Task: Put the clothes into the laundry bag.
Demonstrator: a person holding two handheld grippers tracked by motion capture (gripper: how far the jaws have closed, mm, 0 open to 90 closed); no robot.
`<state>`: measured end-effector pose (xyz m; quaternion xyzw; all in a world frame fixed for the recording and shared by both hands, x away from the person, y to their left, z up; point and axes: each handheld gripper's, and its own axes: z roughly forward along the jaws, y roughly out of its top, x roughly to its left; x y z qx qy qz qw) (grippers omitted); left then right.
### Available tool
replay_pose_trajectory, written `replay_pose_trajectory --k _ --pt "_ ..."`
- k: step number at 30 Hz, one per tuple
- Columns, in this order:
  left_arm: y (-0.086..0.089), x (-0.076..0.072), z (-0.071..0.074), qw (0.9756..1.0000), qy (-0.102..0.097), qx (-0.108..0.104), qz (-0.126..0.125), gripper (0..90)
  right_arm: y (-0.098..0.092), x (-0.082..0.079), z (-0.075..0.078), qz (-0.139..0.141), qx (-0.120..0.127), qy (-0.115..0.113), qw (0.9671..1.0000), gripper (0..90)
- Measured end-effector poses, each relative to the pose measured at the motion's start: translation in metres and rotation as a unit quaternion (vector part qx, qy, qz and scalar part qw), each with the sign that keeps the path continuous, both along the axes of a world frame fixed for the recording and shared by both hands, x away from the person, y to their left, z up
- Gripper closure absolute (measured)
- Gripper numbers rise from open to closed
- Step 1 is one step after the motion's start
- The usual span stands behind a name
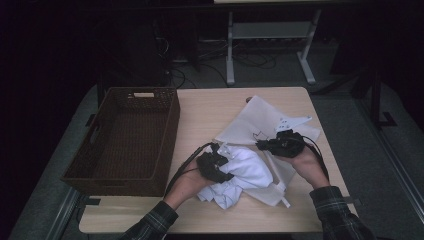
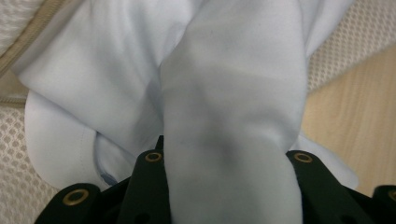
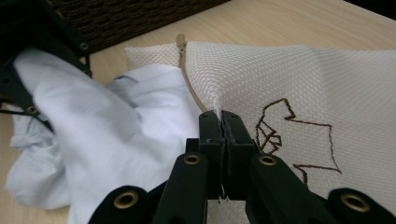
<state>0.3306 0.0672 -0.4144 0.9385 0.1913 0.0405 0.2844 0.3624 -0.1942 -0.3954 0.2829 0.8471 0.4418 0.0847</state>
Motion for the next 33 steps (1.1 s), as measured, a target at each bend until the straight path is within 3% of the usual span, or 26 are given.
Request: replay_pose_trajectory --k 4,9,26,33 --pt "0.007 0.005 -0.002 0.9996 -0.001 0.008 0.027 65.3 0.008 -0.002 0.000 0.009 -0.002 0.000 1.0000 87.1" --pt "0.013 0.009 -0.004 0.9983 0.002 0.003 0.059 65.5 0.017 -0.004 0.001 0.016 0.002 -0.001 0.9999 87.1" --pt "-0.016 0.005 0.006 0.9985 -0.022 0.004 0.050 65.5 0.025 -0.008 0.010 0.023 0.030 0.000 0.9993 87.1" --pt "-0.023 0.014 0.008 0.9970 -0.029 0.003 0.071 65.4 0.024 -0.010 0.015 0.026 0.036 -0.006 0.9990 87.0"
